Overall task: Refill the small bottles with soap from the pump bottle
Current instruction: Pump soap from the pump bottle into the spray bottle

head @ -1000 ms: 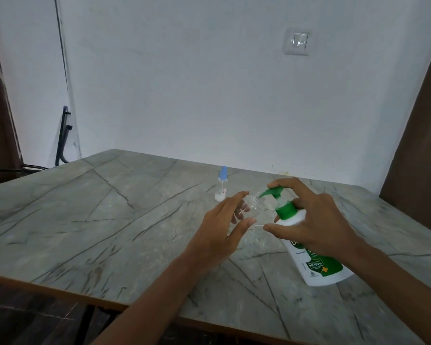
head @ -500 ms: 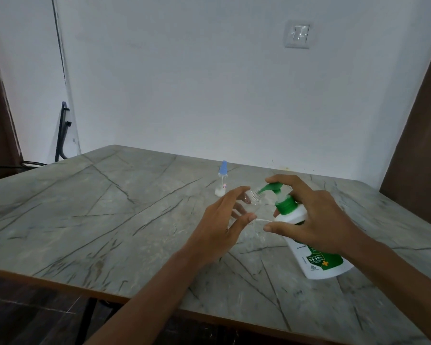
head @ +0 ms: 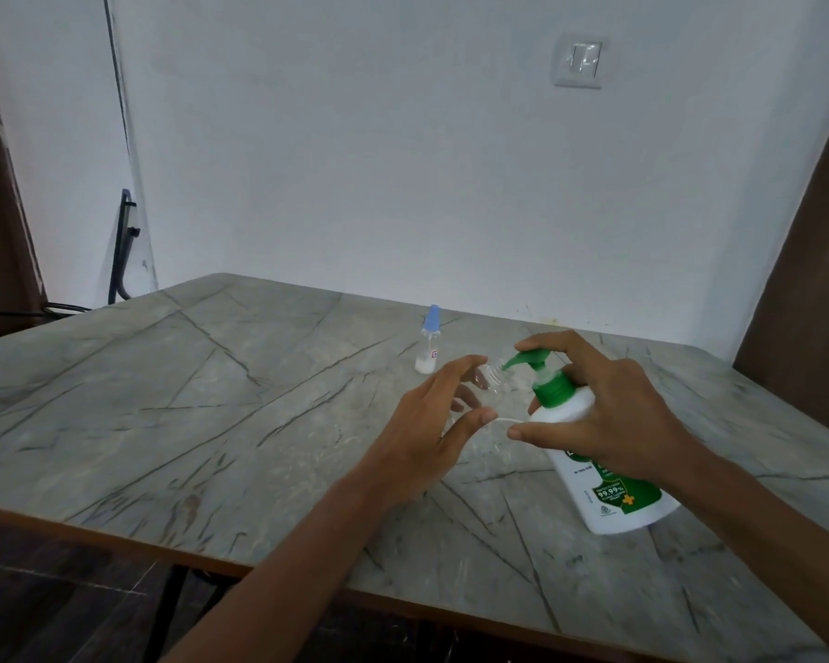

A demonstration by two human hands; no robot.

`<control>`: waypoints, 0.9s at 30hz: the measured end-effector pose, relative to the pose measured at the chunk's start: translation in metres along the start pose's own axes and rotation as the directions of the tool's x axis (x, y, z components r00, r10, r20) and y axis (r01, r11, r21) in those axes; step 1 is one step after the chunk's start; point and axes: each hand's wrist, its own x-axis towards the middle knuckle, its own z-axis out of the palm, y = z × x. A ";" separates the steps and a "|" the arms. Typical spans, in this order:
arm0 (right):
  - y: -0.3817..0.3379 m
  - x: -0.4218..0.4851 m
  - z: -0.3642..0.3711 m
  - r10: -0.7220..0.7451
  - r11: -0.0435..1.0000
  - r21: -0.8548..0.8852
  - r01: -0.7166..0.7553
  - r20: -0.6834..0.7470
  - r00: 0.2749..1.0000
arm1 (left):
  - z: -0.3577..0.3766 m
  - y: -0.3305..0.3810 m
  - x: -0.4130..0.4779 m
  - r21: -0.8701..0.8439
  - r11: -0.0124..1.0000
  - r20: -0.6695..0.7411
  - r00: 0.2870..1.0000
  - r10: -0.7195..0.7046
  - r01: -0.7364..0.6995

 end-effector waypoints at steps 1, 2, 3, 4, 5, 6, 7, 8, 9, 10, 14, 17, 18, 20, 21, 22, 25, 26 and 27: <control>0.000 0.000 0.001 -0.016 1.000 -0.017 0.016 0.009 1.000 | 0.000 0.000 0.000 0.003 1.000 -0.005 1.000 -0.007 0.007; 0.000 0.000 0.001 -0.027 0.999 -0.039 0.028 0.018 0.999 | -0.001 -0.001 0.000 0.005 1.000 -0.007 1.000 -0.014 0.014; 0.000 0.001 0.002 -0.037 0.997 -0.061 0.038 0.026 0.999 | -0.002 -0.001 -0.001 0.005 1.000 -0.007 1.000 -0.019 0.019; 0.001 0.001 0.002 -0.045 0.996 -0.075 0.047 0.032 0.998 | -0.002 -0.001 -0.001 0.004 1.000 -0.006 1.000 -0.019 0.019; 0.001 0.001 0.002 -0.052 0.995 -0.079 0.054 0.035 0.998 | -0.002 -0.001 -0.001 0.000 1.000 -0.006 1.000 -0.015 0.015; 0.001 0.001 0.002 -0.055 0.996 -0.075 0.057 0.034 0.998 | -0.002 -0.001 -0.001 -0.006 1.000 -0.007 1.000 -0.010 0.010; 0.001 0.001 0.002 -0.054 0.996 -0.068 0.056 0.029 0.998 | -0.002 0.000 -0.001 -0.013 1.000 -0.010 1.000 -0.003 0.003; 0.001 0.001 0.002 -0.050 0.997 -0.062 0.051 0.020 0.999 | -0.001 0.000 -0.001 -0.023 1.000 -0.015 1.000 0.005 -0.005; 0.001 0.002 0.002 -0.043 0.997 -0.060 0.044 0.010 0.999 | -0.001 0.001 -0.001 -0.031 0.999 -0.022 1.000 0.010 -0.011; 0.001 0.003 0.002 -0.034 0.998 -0.060 0.034 0.001 0.999 | -0.001 0.002 -0.002 -0.037 0.999 -0.028 1.000 0.012 -0.013; 0.002 0.003 0.003 -0.008 1.000 -0.022 0.007 -0.022 1.000 | -0.002 0.002 -0.004 -0.025 1.000 -0.017 1.000 0.007 -0.007; 0.003 0.002 0.003 -0.012 1.000 -0.005 0.012 -0.040 0.999 | 0.000 0.003 -0.005 -0.030 0.999 -0.007 1.000 0.010 -0.011; 0.003 0.003 0.003 -0.018 1.000 -0.008 0.017 -0.038 0.999 | 0.000 0.003 -0.004 -0.042 0.999 -0.017 1.000 0.010 -0.011; 0.001 0.003 0.003 -0.032 0.999 -0.019 0.032 -0.022 0.999 | 0.000 0.004 -0.002 -0.064 0.998 -0.047 0.999 0.004 -0.007; 0.001 0.003 0.004 -0.042 0.999 -0.029 0.041 -0.014 0.999 | -0.001 0.004 -0.002 -0.072 0.997 -0.060 0.998 0.000 -0.004; 0.001 0.003 0.004 -0.047 0.998 -0.037 0.047 -0.010 0.999 | -0.001 0.004 -0.001 -0.080 0.997 -0.066 0.998 -0.003 -0.002; 0.001 0.002 0.004 -0.047 0.997 -0.060 0.047 0.001 0.999 | -0.001 0.004 -0.002 -0.104 0.995 -0.082 0.997 -0.014 0.006; 0.002 0.002 0.004 -0.047 0.997 -0.068 0.047 0.002 0.999 | -0.001 0.004 -0.002 -0.110 0.994 -0.084 0.996 -0.020 0.010; 0.003 0.001 0.004 -0.049 0.996 -0.073 0.049 0.000 0.999 | -0.002 0.005 -0.002 -0.116 0.993 -0.086 0.996 -0.023 0.013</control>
